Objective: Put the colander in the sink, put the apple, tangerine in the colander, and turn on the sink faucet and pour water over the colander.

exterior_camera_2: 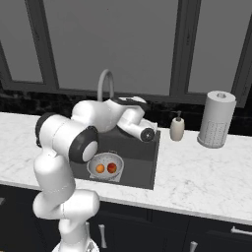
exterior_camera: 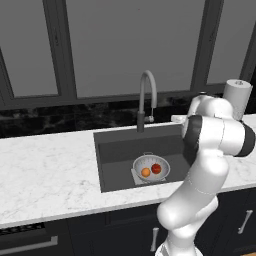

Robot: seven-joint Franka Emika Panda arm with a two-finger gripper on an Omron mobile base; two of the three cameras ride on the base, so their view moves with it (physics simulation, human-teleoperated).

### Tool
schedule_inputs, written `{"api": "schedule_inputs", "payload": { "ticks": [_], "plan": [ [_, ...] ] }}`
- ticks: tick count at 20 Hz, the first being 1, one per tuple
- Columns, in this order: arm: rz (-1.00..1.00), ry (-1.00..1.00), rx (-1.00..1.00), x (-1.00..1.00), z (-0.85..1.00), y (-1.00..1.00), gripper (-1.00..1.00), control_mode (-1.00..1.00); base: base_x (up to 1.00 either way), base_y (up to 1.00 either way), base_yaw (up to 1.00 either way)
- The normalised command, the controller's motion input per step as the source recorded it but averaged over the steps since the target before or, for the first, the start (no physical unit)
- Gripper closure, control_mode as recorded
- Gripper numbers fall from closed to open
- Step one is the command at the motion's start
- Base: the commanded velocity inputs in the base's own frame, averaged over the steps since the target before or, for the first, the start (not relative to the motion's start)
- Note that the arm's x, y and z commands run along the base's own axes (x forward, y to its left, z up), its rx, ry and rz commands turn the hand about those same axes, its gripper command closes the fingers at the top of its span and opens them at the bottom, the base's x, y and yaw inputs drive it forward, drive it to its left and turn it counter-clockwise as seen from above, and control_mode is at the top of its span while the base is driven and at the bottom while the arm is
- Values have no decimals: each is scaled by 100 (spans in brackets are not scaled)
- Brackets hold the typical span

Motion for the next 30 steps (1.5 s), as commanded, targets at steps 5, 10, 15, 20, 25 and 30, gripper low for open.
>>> {"api": "schedule_inputs", "payload": {
  "ticks": [5,10,15,20,25,30],
  "plan": [
    [0,-1,0,32,-19,0,-100,-100,0,0,0],
    [0,-3,0,36,-7,17,-100,-100,0,0,0],
    [0,-5,0,41,-2,21,-100,-100,0,0,0],
    [0,-3,0,23,-8,11,-100,-100,0,0,0],
    [0,0,0,0,-4,3,-100,-100,0,0,0],
    [0,0,0,16,0,0,-100,-100,0,0,0]
  ]
}}
